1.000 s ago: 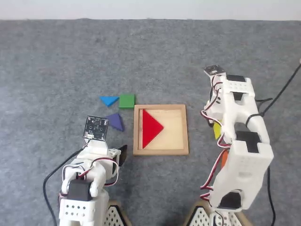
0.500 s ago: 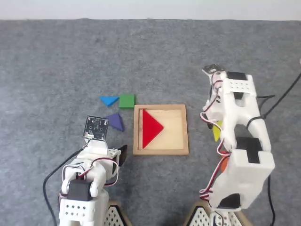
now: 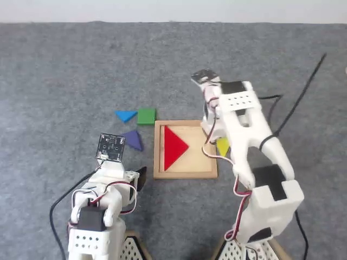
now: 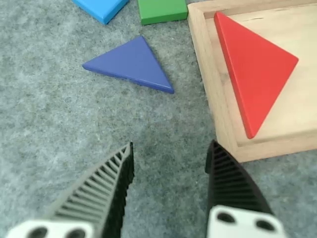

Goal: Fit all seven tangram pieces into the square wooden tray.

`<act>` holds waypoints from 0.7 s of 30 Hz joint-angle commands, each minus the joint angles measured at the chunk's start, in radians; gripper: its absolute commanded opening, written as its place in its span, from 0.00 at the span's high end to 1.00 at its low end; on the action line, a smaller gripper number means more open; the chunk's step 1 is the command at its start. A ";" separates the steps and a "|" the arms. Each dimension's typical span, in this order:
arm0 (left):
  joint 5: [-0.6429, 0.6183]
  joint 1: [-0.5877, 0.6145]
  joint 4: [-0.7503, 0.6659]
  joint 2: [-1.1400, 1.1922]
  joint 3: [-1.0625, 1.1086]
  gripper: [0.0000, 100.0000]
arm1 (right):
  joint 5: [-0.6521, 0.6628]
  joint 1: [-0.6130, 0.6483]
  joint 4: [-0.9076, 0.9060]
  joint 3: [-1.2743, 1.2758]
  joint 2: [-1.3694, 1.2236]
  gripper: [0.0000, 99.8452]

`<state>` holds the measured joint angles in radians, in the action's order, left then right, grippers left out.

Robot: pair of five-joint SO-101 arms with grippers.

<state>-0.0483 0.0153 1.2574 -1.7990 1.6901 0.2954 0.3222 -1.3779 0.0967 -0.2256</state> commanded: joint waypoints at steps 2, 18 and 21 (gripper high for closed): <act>0.006 0.006 0.005 -0.020 -0.007 0.76 | -0.012 0.039 -0.007 -0.060 0.068 0.77; 0.006 0.006 0.005 -0.020 -0.007 0.76 | -0.005 0.101 0.004 -0.097 0.067 0.77; 0.006 0.006 0.005 -0.020 -0.007 0.76 | -0.005 0.101 0.004 -0.094 0.067 0.77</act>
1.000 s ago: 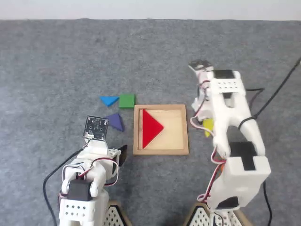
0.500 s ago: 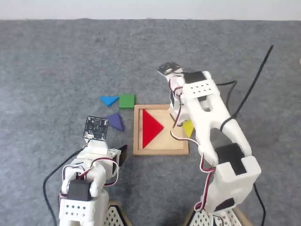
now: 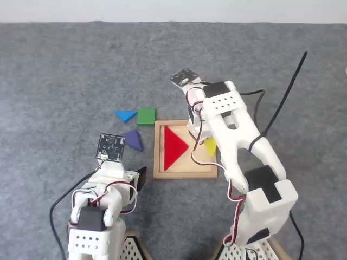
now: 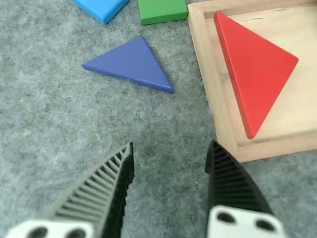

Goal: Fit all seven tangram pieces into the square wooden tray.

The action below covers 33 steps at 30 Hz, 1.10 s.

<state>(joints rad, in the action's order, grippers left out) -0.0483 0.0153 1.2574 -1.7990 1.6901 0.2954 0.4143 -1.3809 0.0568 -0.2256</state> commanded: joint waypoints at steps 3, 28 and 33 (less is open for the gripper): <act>0.006 0.006 0.005 -0.020 -0.007 0.76 | -0.008 0.008 0.005 -0.052 0.067 0.77; 0.006 0.006 0.005 -0.020 -0.007 0.76 | 0.255 0.105 0.007 0.081 0.068 0.77; 0.006 0.006 0.005 -0.020 -0.007 0.76 | 0.411 0.107 0.008 0.112 0.076 0.77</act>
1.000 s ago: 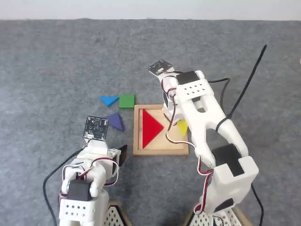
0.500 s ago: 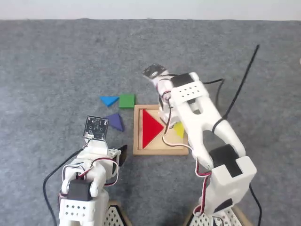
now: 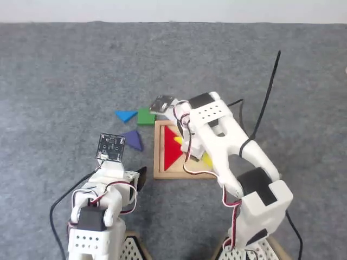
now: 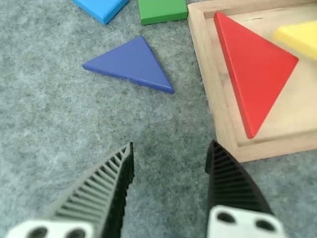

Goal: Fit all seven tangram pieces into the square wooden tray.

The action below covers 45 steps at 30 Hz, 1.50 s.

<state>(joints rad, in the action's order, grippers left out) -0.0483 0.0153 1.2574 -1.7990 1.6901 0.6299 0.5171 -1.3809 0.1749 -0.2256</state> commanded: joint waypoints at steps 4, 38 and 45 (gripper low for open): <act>0.006 0.006 0.005 -0.020 -0.007 0.76 | 0.158 0.045 0.008 -0.002 0.070 0.77; 0.006 0.006 0.005 -0.020 -0.007 0.76 | 0.400 0.154 0.073 0.245 0.209 0.76; 0.006 0.006 0.005 -0.020 -0.007 0.76 | 0.399 0.153 0.062 0.249 0.225 0.64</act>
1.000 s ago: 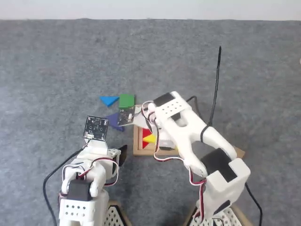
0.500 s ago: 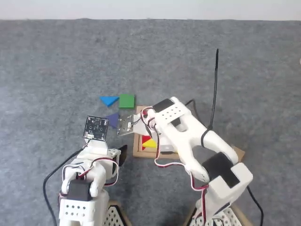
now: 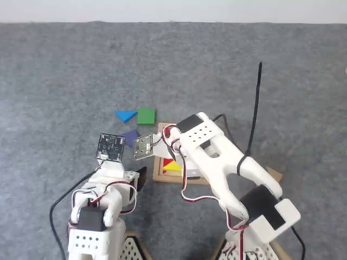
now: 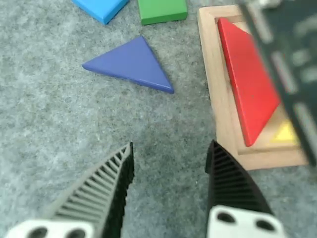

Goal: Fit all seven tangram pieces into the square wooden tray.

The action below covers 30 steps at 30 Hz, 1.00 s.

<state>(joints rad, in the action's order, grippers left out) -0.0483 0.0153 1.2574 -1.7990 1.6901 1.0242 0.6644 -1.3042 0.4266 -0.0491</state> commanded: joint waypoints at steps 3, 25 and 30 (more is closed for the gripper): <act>0.006 0.006 0.005 -0.020 -0.007 0.76 | 0.009 0.005 -0.015 0.005 0.035 0.60; 0.006 0.005 0.005 -0.020 -0.007 0.76 | -0.163 -0.166 0.137 -0.006 -0.050 0.59; 0.006 0.006 0.005 -0.020 -0.007 0.76 | -0.167 -0.079 0.170 -0.005 -0.150 0.59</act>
<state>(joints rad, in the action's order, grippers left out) -0.0483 0.0153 1.2574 -1.7990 1.6901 0.8707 0.5355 -1.1615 0.4250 -0.1780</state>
